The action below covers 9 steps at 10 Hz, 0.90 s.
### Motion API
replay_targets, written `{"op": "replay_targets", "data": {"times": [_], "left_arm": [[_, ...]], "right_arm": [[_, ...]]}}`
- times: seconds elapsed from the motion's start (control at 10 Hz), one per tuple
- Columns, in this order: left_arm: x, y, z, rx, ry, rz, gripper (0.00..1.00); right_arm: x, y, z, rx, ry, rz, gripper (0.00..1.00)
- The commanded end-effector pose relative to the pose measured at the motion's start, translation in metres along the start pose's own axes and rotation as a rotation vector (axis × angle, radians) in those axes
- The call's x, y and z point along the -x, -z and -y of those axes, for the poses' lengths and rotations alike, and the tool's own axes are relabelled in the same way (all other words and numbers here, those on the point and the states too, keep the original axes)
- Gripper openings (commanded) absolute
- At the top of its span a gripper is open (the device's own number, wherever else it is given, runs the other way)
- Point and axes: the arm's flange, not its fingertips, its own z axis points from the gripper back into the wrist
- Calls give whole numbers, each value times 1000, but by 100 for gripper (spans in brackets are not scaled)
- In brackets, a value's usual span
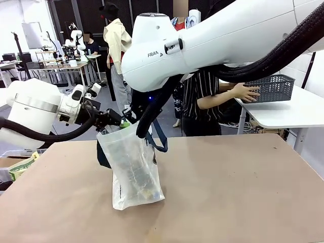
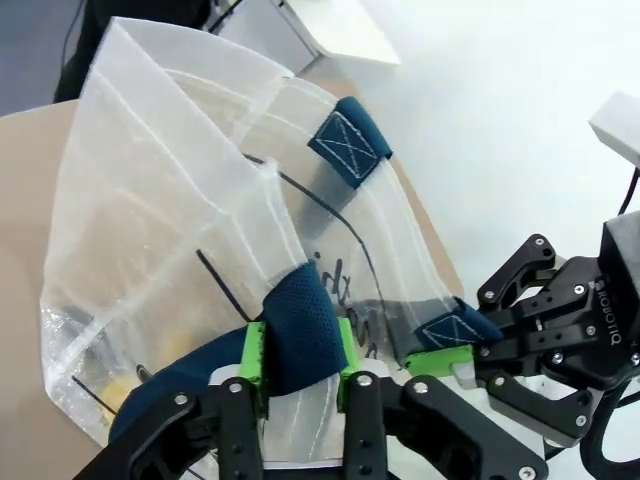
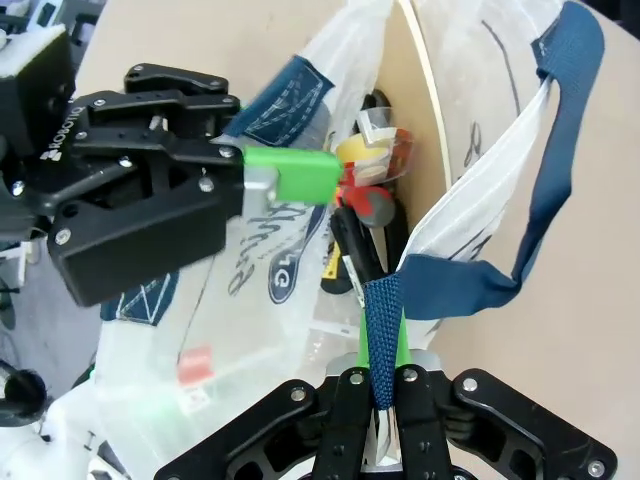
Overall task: Transfer purchased items from the store into the shopping bag.
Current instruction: Move the Reusable shopping bag to the right side of the table.
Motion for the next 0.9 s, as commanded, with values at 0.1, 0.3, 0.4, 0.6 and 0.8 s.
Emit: {"op": "replay_targets", "data": {"times": [0.1,0.3,0.4,0.6,0.8], "left_arm": [[1,6,-3,76,35,21,45],[-1,8,-3,122,49,36,45],[-1,9,-2,153,54,46,45],[-2,12,-1,161,67,54,45],[-7,17,-3,178,39,50,45]], "right_arm": [[-10,5,-6,2,-41,35,0],[-13,8,-11,-2,-57,36,0],[-14,9,-14,-7,-65,35,0],[-16,12,-20,-7,-84,28,0],[-15,13,-23,-18,-106,32,0]]}}
